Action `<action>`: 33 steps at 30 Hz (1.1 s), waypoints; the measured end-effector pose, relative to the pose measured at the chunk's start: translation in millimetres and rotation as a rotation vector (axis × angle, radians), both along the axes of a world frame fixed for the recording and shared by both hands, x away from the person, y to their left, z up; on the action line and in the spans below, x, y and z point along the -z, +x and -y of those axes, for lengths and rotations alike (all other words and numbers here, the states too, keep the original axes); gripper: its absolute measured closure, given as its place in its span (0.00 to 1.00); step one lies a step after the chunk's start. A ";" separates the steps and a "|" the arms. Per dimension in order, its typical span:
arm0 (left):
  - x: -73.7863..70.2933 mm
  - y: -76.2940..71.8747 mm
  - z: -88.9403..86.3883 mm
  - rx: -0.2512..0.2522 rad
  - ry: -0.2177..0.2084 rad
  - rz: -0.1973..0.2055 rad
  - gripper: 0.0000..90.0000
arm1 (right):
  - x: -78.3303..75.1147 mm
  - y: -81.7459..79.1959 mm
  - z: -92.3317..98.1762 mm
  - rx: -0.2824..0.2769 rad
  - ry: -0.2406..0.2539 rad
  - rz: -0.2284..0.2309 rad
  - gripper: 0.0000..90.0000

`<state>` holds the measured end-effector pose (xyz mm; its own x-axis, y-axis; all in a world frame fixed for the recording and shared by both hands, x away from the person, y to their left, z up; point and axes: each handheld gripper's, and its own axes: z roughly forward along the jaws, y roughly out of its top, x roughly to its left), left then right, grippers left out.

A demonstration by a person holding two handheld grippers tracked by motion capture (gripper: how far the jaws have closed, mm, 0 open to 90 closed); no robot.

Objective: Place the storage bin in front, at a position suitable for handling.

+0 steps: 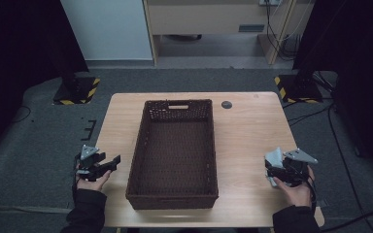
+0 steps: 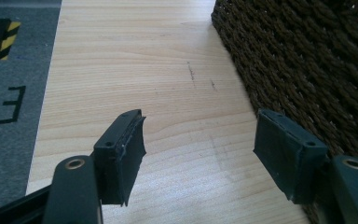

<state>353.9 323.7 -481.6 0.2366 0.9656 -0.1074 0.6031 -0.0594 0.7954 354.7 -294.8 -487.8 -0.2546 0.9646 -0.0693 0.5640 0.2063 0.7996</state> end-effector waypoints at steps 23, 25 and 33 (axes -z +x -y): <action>5.1 2.8 2.7 0.011 0.020 -0.006 0.35 | 25.1 14.6 10.5 -0.023 -0.001 -0.240 0.86; 4.8 3.1 2.4 0.009 0.015 -0.004 0.35 | 23.9 15.0 8.0 -0.026 -0.004 -0.238 0.89; 2.0 5.3 5.8 0.010 0.011 0.007 0.36 | 6.1 36.4 -8.3 -0.063 0.036 -0.126 0.91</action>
